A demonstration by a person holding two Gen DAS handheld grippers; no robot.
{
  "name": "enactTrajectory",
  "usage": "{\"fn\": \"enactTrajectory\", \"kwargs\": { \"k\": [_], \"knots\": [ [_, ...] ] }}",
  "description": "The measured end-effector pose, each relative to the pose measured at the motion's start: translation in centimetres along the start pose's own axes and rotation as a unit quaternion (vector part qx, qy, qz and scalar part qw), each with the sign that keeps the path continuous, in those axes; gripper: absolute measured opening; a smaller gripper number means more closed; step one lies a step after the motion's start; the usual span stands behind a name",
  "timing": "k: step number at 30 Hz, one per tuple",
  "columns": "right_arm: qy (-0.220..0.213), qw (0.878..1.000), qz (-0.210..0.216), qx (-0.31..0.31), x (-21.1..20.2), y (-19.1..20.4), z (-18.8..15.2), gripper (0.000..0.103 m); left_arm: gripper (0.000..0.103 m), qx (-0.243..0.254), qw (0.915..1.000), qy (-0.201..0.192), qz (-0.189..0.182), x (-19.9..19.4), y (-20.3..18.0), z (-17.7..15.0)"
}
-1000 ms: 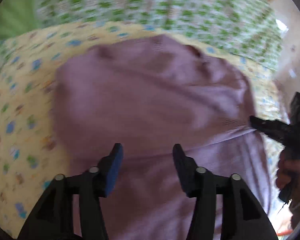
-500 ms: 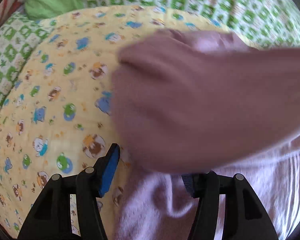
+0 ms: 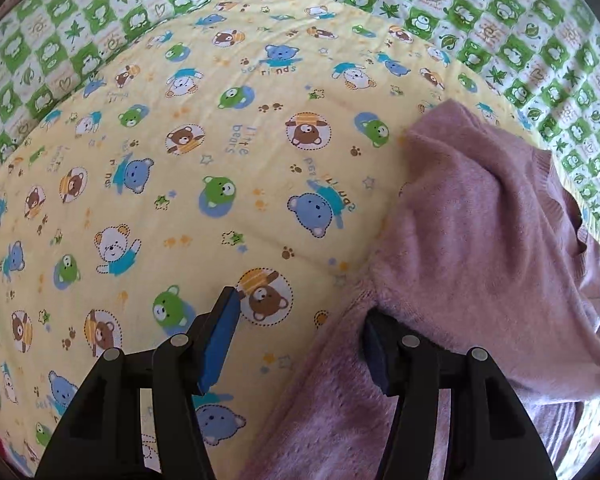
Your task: Fold small clothes
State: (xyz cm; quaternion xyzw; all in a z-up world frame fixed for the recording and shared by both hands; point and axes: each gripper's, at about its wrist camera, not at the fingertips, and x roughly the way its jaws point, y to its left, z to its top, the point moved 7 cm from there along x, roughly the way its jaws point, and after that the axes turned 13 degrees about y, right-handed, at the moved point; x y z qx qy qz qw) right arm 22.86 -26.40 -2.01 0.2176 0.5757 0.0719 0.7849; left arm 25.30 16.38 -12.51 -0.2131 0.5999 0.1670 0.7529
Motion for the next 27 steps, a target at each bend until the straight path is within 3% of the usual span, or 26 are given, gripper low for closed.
{"fn": "enactTrajectory", "kwargs": {
  "k": [1,5,7,13,17,20,21,22,23,27],
  "knots": [
    [0.002,1.0,-0.002,0.005,0.1,-0.5,0.0,0.005,0.058,0.001,1.0,-0.003,-0.002,-0.2,-0.1,0.0],
    [-0.056,0.998,0.03,-0.029,-3.6,1.5,1.6,0.005,0.059,-0.001,1.0,-0.002,0.0,-0.3,-0.2,-0.4],
    [-0.058,0.997,0.006,-0.059,-3.8,2.3,2.0,0.005,0.059,-0.007,1.0,0.002,-0.004,-0.5,0.7,-0.9],
    [0.008,0.996,-0.057,-0.064,1.2,-0.8,-0.4,0.005,0.06,-0.008,0.9999,0.007,-0.008,0.1,0.5,-1.0],
    [0.046,0.995,-0.072,-0.057,3.2,-2.4,-2.7,0.007,0.06,0.003,0.9997,0.016,-0.019,-0.4,0.7,-1.5],
    [0.05,0.993,-0.094,-0.058,1.8,-2.3,-3.4,0.018,0.06,0.026,0.9992,0.017,-0.026,-1.7,1.1,-2.8],
    [0.047,0.991,-0.114,-0.058,1.2,-2.4,-3.5,0.032,0.06,0.034,0.9988,0.016,-0.031,-2.4,1.3,-3.4],
    [0.038,0.988,-0.136,-0.059,0.3,-2.3,-3.5,0.037,0.058,0.04,0.9986,0.011,-0.032,-3.2,1.5,-4.0],
    [0.019,0.988,-0.139,-0.068,-0.9,-1.5,-3.2,0.037,0.058,0.044,0.9984,0.006,-0.033,-4.0,1.5,-4.4],
    [0.002,0.99,-0.077,-0.115,-1.8,3.8,-1.4,0.037,0.058,0.064,0.9957,-0.009,-0.067,-6.4,-0.3,-5.0]
  ]
}}
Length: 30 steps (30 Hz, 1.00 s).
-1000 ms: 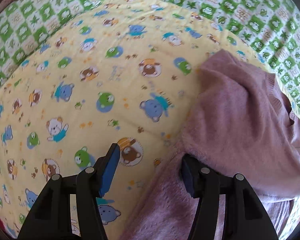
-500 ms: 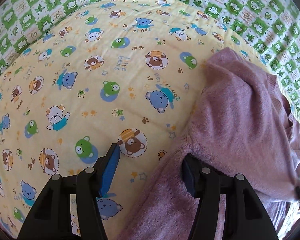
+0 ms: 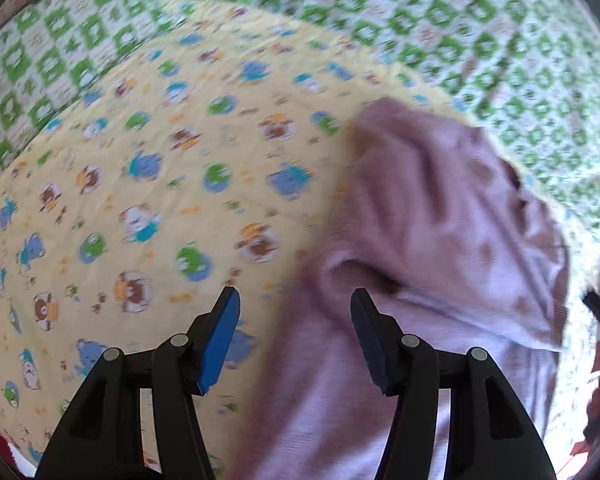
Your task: Fold small clothes
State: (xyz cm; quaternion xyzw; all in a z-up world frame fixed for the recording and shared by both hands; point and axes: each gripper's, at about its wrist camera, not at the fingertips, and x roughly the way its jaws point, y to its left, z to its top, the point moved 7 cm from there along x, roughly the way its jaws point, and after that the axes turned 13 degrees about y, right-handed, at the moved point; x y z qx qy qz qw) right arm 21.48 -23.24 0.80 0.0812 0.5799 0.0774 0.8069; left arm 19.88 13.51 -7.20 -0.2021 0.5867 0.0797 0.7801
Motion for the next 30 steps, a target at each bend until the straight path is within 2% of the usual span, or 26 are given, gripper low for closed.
{"fn": "enactTrajectory", "kwargs": {
  "k": [4,6,9,13,15,18,20,21,23,25,27,30],
  "knots": [
    [0.018,0.989,0.128,-0.066,1.8,8.9,5.6,0.037,0.058,0.023,0.9992,-0.021,-0.023,-0.9,-3.6,1.0],
    [0.045,0.976,0.193,-0.088,3.9,14.1,8.8,0.037,0.058,0.037,0.9985,-0.026,-0.031,-0.5,-5.3,1.6],
    [0.071,0.964,0.223,-0.127,7.2,20.0,12.3,0.037,0.058,0.051,0.9979,-0.024,-0.03,1.0,-7.0,2.0],
    [0.135,0.949,0.227,-0.17,13.1,26.3,15.2,0.037,0.058,0.042,0.9985,0.0,-0.035,3.9,-7.4,2.4],
    [0.15,0.949,0.206,-0.186,15.1,27.7,15.8,0.037,0.058,0.035,0.9987,0.008,-0.038,4.8,-7.1,2.4],
    [0.176,0.946,0.166,-0.217,18.2,28.2,15.6,0.037,0.058,0.025,0.9987,0.021,-0.04,6.0,-6.7,2.3],
    [0.204,0.94,0.144,-0.234,20.0,28.1,14.8,0.037,0.058,0.02,0.9985,0.029,-0.042,6.7,-6.4,2.1],
    [0.213,0.937,0.138,-0.241,20.8,28.0,14.8,0.034,0.058,0.017,0.9984,0.03,-0.045,6.9,-6.3,2.1],
    [0.209,0.935,0.13,-0.256,21.4,28.0,14.7,0.023,0.058,0.015,0.9982,0.03,-0.049,7.2,-6.2,2.0],
    [0.201,0.935,0.141,-0.255,21.3,27.9,15.2,0.006,0.058,0.015,0.9982,0.032,-0.047,7.4,-6.3,2.0],
    [0.19,0.934,0.156,-0.259,20.9,28.0,15.7,0.006,0.058,0.016,0.9983,0.034,-0.043,7.6,-6.3,2.1],
    [0.172,0.939,0.172,-0.243,20.4,28.2,17.0,0.005,0.058,0.015,0.9985,0.034,-0.041,7.8,-6.6,2.1]
  ]
}}
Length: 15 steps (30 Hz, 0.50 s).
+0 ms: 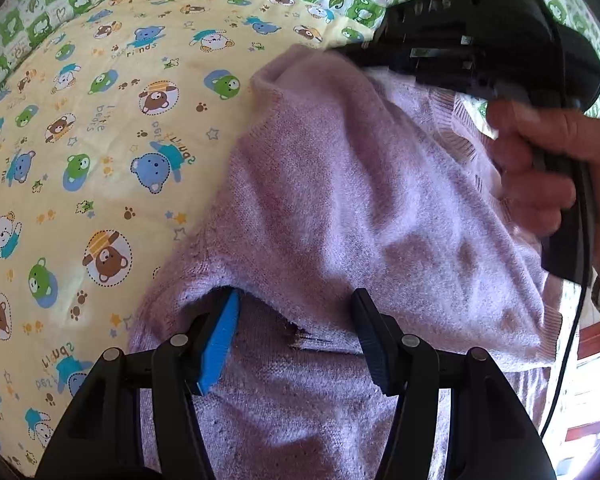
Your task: Fold small clothes
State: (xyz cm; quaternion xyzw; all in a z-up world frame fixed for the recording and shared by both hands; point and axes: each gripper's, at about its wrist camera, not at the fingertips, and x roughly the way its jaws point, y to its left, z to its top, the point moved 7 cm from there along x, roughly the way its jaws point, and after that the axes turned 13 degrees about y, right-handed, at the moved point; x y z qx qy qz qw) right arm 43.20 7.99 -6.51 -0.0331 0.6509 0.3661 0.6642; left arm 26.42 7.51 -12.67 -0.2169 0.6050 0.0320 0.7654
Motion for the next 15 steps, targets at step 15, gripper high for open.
{"fn": "enactTrajectory", "kwargs": {
  "k": [15],
  "knots": [
    [-0.094,0.994,0.007,0.058,-2.5,-1.4,2.5,0.018,0.059,0.0,1.0,0.001,0.004,0.3,-0.3,0.3]
  ]
}}
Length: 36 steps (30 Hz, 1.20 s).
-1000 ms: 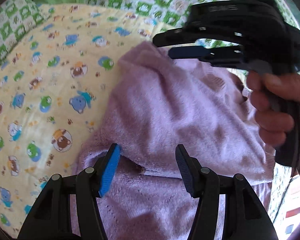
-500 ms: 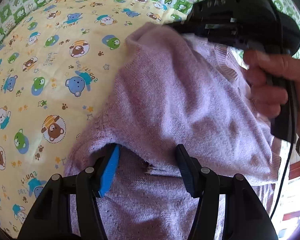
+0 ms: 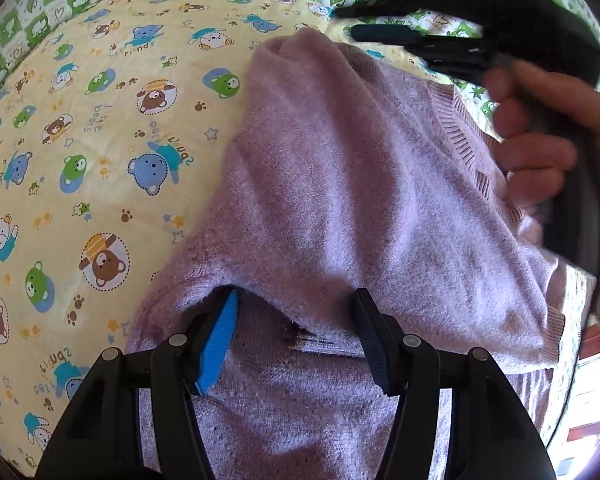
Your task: Fold small clothes
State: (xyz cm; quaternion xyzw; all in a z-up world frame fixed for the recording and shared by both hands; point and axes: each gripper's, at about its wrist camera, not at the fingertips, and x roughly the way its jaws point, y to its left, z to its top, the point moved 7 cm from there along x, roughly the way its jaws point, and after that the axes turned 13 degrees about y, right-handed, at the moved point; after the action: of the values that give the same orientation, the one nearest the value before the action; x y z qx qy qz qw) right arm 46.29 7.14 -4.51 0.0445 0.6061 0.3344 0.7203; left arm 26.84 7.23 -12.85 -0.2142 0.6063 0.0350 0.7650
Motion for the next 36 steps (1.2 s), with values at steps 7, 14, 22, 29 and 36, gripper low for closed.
{"fn": "enactTrajectory", "kwargs": {
  "k": [7,14,22,29,36],
  "knots": [
    [0.051,0.998,0.006,-0.04,-0.1,1.4,-1.3,0.046,0.059,-0.005,1.0,0.003,0.003,-0.2,0.2,-0.3],
    [0.098,0.99,0.041,-0.097,3.2,5.0,-1.9,0.007,0.059,-0.01,0.9999,0.001,0.002,-0.3,0.3,-0.6],
    [0.056,0.996,0.029,-0.058,6.0,3.6,-0.7,0.01,0.059,-0.02,0.9998,0.005,0.006,-0.7,0.8,-0.7],
    [-0.055,0.998,0.03,0.005,-0.8,1.7,-0.4,0.025,0.059,-0.025,0.9996,0.011,0.001,-1.9,2.6,-2.0],
    [0.009,0.996,0.08,-0.036,-1.4,4.9,-6.2,0.026,0.059,-0.004,0.9994,0.023,0.024,-1.9,2.6,-2.5]
  ]
}}
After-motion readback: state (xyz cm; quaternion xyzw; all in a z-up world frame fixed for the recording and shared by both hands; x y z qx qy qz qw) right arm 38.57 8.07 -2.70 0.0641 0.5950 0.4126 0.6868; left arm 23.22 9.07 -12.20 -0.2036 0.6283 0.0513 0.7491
